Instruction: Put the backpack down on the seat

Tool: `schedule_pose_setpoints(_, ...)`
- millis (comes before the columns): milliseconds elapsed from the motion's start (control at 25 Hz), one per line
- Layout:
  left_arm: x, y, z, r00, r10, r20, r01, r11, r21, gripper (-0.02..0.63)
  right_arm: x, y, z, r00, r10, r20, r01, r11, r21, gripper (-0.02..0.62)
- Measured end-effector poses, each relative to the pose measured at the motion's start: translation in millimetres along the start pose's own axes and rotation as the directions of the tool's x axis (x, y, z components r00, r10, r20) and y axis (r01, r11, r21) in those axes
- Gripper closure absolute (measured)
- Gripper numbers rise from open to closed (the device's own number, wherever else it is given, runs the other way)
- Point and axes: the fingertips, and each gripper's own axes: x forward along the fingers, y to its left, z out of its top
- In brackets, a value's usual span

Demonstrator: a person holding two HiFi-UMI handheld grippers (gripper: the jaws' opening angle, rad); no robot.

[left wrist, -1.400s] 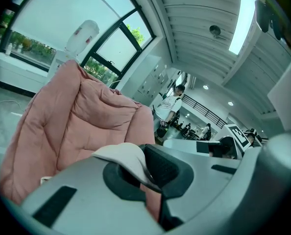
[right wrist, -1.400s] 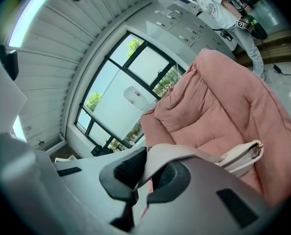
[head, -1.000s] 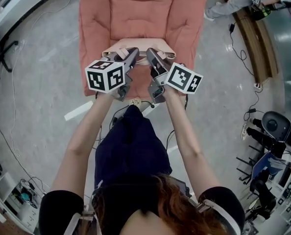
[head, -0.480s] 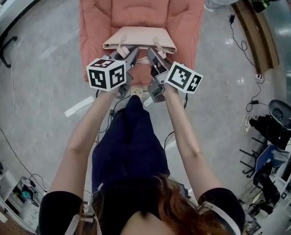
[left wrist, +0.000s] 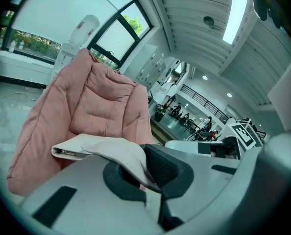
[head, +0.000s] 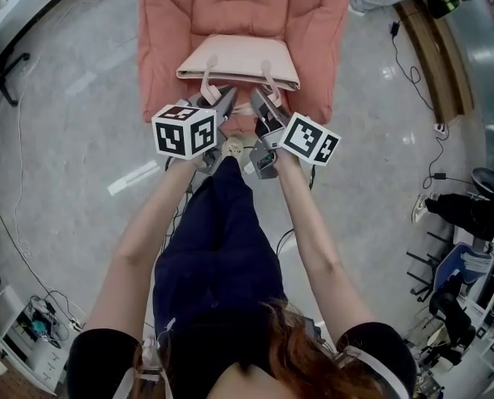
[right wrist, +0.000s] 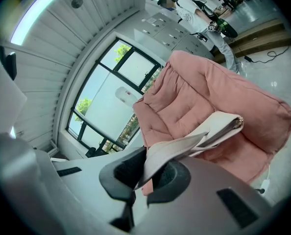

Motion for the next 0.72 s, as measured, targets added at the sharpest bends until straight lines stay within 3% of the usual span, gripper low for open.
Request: schedule_pose_setpoints(720, -23, -3, -70, 0.999, 0.023, -0.024, -0.023, 0.999, -0.027, 0.588, -31, -23, -63, 0.999, -0.041, 0.008, 0.040, 0.997, 0.070, 0.561)
